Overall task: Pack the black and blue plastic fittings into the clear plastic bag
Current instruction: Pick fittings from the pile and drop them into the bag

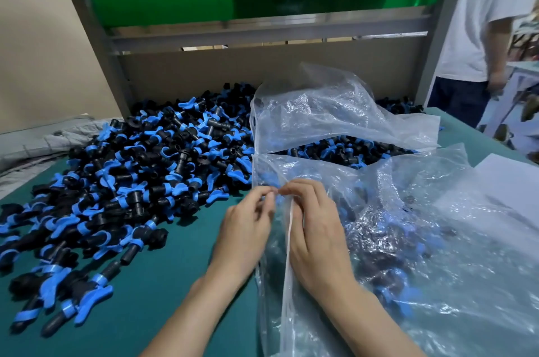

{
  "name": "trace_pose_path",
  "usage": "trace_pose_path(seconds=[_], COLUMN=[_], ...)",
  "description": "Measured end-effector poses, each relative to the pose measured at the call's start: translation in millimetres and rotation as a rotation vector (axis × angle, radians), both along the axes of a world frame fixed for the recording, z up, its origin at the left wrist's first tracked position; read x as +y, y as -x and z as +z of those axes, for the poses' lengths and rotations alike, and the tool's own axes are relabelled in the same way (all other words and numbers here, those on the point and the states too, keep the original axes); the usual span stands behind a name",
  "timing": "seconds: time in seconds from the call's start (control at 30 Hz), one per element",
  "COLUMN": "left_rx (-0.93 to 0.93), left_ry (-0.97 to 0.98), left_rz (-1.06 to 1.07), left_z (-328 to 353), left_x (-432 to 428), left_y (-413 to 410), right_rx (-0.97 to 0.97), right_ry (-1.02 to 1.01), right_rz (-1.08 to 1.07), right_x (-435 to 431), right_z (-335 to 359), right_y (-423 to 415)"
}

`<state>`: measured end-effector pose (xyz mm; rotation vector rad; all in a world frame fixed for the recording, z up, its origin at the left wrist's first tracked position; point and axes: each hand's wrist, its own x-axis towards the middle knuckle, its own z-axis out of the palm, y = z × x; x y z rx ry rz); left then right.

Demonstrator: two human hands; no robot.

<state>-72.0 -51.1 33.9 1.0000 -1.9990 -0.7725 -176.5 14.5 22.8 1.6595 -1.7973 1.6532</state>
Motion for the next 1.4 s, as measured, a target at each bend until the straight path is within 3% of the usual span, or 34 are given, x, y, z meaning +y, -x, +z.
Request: trace_pose_path(seconds=[0.13,0.33,0.53,0.77,0.93,1.03,1.23,1.4], left_rx=[-0.28,-0.432,-0.606,-0.255,-0.352,-0.253,0.25,0.527], left_ry=[0.179,0.258,0.267,0.262,0.259,0.242,-0.111,-0.393], left_rz=[0.327,0.421,0.468,0.37,0.365,0.351,0.287,0.176], left_z=[-30.7,-42.3,-39.6,-34.1,-33.0,-34.7,-34.9,-35.3], left_x=[-32.2,-53.4,-63.8,-69.1,-84.1,-88.0,-86.0,-73.5], left_y=[-26.2,-22.6,-10.8,-2.9,6.1,5.4,-5.4,-15.5], right_rx=[-0.052,-0.079,-0.089,-0.084,-0.108,-0.118,-0.123,-0.113], right_ry=[-0.104,-0.265,-0.298,-0.294,-0.317,-0.312,-0.322,-0.34], right_rz=[-0.008,0.011,0.024,0.013,0.016,0.021,0.002,-0.002], right_x=[-4.8,-5.1,-3.9,-5.7,-4.7,-4.0,-4.4,-3.0], right_z=[-11.9,-15.7,-14.1,-14.9,-15.1,-15.2,-15.9,-16.1], right_y=[6.6,10.4,11.6,11.2,10.8,11.4,10.7,11.5])
